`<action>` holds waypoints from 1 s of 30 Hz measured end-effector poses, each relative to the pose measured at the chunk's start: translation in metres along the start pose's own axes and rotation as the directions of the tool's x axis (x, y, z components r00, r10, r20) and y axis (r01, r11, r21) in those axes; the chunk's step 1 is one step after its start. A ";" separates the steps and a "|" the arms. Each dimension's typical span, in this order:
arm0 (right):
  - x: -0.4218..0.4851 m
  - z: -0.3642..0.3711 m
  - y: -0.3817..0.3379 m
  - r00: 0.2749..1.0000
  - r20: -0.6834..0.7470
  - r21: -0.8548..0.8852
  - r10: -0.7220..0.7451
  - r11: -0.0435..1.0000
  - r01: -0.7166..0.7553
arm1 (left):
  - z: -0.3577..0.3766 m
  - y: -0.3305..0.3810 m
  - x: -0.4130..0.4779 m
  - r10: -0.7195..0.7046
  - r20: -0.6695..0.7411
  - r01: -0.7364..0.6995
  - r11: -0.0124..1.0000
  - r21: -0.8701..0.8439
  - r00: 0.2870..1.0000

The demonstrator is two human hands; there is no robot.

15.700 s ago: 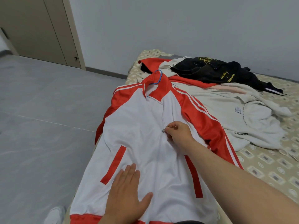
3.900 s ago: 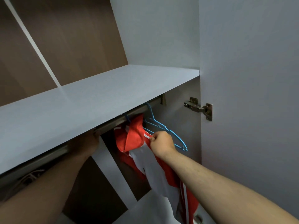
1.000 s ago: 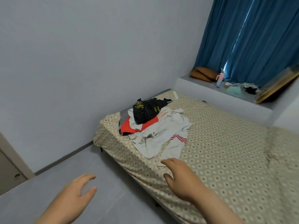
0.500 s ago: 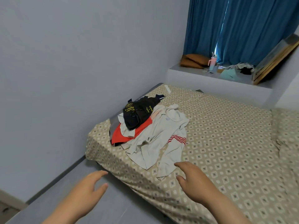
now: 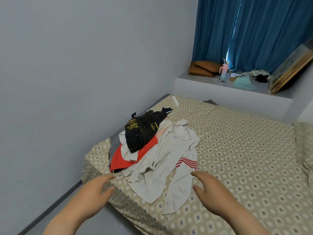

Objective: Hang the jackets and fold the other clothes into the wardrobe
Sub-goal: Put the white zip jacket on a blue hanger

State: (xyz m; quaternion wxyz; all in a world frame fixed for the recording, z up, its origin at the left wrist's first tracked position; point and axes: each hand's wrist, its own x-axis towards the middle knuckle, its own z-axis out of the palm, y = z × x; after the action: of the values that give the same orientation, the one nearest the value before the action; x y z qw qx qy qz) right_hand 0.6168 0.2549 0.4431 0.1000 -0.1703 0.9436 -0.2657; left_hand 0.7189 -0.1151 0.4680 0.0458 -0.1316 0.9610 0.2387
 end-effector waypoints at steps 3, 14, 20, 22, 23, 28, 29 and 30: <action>0.023 -0.001 0.002 1.000 -0.006 -0.003 0.026 1.000 -0.026 | -0.003 -0.003 0.037 0.015 0.000 -0.015 1.000 -0.017 1.000; 0.134 0.008 -0.026 0.981 -0.056 -0.048 0.185 0.981 -0.188 | -0.003 -0.033 0.218 0.212 0.169 -0.213 0.977 -0.011 0.963; 0.169 0.008 -0.033 0.936 -0.097 -0.067 0.339 0.936 -0.346 | 0.005 -0.026 0.299 0.285 0.256 -0.299 0.954 0.017 0.924; 0.175 0.010 -0.032 0.926 -0.092 -0.078 0.366 0.925 -0.373 | 0.009 -0.017 0.317 0.329 0.292 -0.350 0.937 0.020 0.898; 0.177 0.012 -0.029 0.919 -0.094 -0.079 0.382 0.918 -0.389 | 0.013 -0.012 0.324 0.350 0.313 -0.372 0.928 0.012 0.883; 0.185 0.021 -0.009 0.887 -0.081 -0.005 0.455 0.890 -0.457 | 0.032 0.008 0.346 0.373 0.401 -0.405 0.914 -0.005 0.837; 0.187 0.023 -0.002 0.879 -0.075 0.013 0.470 0.882 -0.471 | 0.036 0.012 0.351 0.366 0.419 -0.404 0.915 0.000 0.831; 0.190 0.025 0.006 0.871 -0.069 0.028 0.487 0.873 -0.486 | 0.040 0.015 0.356 0.356 0.435 -0.397 0.918 0.005 0.827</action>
State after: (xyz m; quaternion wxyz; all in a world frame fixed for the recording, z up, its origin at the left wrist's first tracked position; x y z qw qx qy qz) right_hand 0.4472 0.1769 0.3997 0.1296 0.0830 0.9578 -0.2426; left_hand 0.3734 -0.1658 0.3853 0.2123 0.1181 0.9448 0.2198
